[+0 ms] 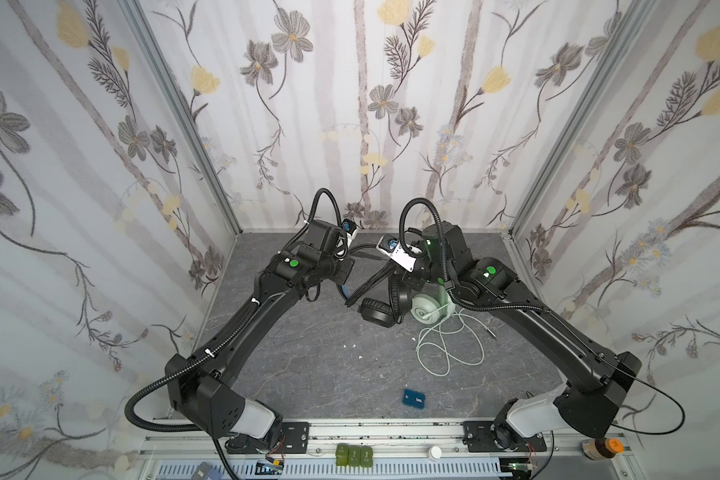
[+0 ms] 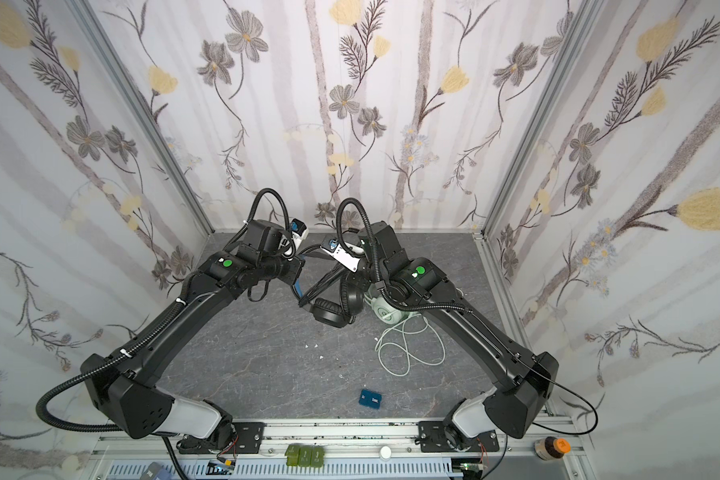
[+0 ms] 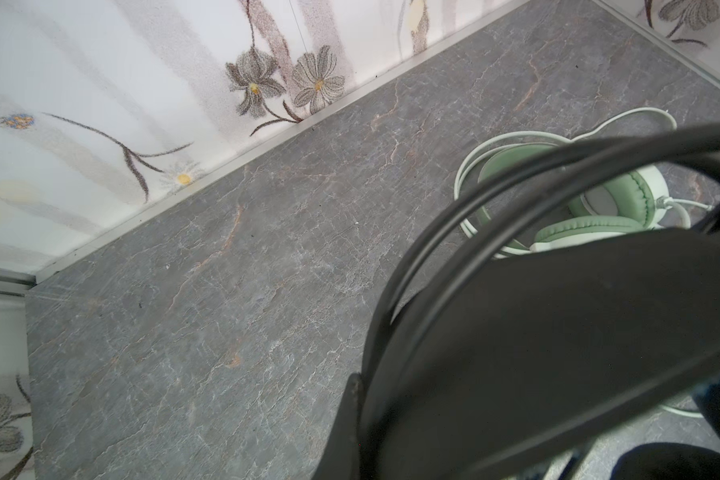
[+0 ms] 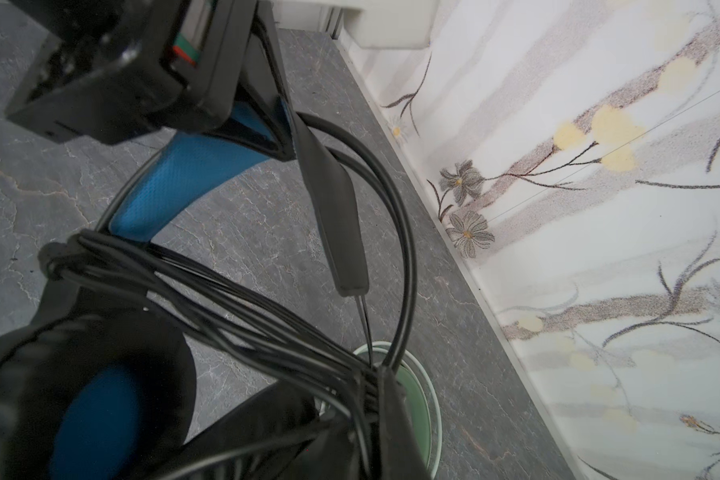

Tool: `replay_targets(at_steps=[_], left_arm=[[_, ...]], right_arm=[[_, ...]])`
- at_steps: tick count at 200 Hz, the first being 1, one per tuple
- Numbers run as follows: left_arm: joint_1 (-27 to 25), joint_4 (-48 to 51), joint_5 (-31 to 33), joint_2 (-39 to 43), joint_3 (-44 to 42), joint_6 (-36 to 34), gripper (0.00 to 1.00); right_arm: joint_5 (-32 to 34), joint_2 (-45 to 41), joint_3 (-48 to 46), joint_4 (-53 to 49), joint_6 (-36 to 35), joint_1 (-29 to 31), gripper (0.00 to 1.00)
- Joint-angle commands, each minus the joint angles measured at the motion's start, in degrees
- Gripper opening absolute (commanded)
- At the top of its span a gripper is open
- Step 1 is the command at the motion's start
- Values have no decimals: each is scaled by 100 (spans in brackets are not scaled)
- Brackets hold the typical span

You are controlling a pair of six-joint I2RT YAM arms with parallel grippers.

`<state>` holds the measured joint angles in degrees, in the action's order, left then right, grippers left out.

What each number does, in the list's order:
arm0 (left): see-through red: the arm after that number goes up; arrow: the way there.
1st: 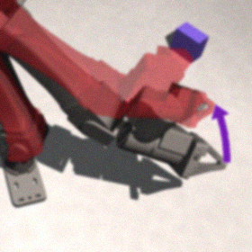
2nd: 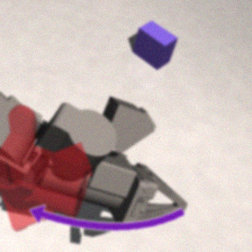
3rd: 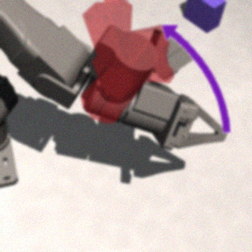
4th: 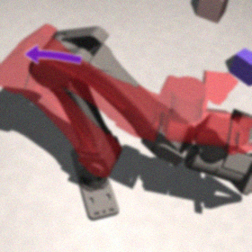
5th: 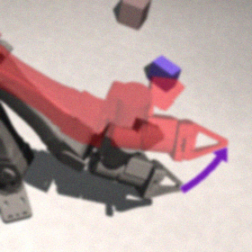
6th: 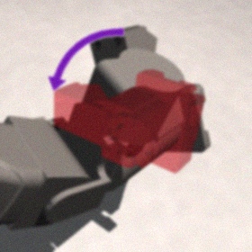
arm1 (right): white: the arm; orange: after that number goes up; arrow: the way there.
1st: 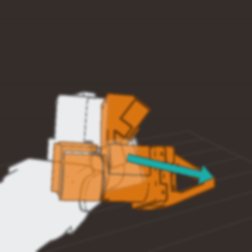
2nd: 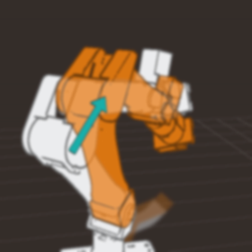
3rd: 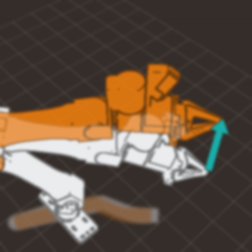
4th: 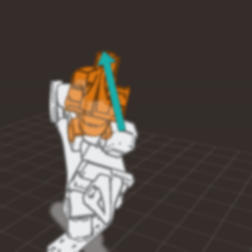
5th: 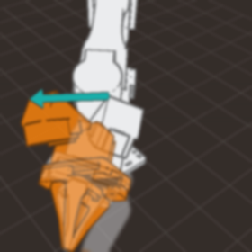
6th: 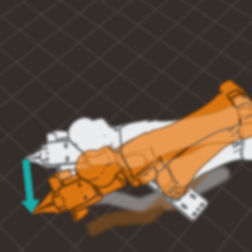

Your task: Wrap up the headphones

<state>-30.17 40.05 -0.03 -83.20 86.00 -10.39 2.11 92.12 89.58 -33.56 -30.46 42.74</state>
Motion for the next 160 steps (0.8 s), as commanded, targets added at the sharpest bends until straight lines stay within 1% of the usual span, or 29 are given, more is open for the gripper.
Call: replay_targets(at_steps=[1,25,58,95,137,160], left_arm=[[9,362,-165,91,30,-289,0],[9,311,-368,154,25,-205,0],[10,337,-606,225,107,-165,0],[12,421,-553,182,118,-217,0],[16,405,-572,146,173,-215,0],[-6,405,-652,121,233,-200,0]], right_arm=[[327,-235,-182,330,-83,-72,0],[269,-343,-451,403,-74,-142,0],[220,-326,-575,442,-46,-237,0],[320,-273,-604,438,-33,-319,1],[509,-286,-773,488,-48,-392,4],[519,-275,-866,580,176,-423,6]])
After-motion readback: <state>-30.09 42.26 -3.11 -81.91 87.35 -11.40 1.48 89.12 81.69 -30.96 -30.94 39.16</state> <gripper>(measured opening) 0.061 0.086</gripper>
